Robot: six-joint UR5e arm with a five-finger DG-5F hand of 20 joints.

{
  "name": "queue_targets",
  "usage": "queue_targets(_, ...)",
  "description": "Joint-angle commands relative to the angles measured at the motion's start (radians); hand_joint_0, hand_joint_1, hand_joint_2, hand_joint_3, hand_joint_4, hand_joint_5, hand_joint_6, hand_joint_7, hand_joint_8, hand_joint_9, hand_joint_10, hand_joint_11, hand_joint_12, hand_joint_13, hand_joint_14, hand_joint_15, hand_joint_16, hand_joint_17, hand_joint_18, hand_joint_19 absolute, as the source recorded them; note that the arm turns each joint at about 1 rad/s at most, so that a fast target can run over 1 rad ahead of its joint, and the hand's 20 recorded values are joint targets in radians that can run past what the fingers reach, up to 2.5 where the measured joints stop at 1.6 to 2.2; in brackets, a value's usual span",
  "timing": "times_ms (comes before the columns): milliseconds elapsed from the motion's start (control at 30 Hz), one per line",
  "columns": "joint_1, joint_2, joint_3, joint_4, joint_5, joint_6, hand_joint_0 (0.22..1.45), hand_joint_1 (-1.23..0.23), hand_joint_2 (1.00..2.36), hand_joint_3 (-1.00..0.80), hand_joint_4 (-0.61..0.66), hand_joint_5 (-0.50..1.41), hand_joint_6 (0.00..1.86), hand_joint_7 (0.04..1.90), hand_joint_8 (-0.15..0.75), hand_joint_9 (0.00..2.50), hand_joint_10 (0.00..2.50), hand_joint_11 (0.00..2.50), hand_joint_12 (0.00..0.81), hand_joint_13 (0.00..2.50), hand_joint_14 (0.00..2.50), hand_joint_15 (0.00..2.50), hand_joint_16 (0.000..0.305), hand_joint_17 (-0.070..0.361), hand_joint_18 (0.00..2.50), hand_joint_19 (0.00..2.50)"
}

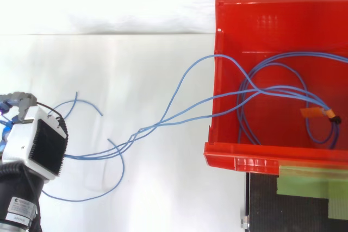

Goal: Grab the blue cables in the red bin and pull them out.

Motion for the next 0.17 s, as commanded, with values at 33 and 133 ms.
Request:
queue_targets(33, 0.0, 0.0, 0.0, 0.0, 0.0, 0.0, 0.96, -1.03, 1.0, -0.25, -0.26, 0.56, 1.59, 0.51, 0.224, 0.81, 2.29, 1.23, 0.319, 1.31, 0.63, 1.41, 0.053, 0.119, 1.02, 1.02)
queue_targets(133, 0.0, 0.0, 0.0, 0.0, 0.002, 0.0, 0.96, -1.03, 1.0, -0.25, -0.26, 0.56, 1.59, 0.51, 0.224, 0.82, 2.28, 1.23, 0.32, 1.31, 0.62, 1.4, 0.053, 0.119, 1.02, 1.02)
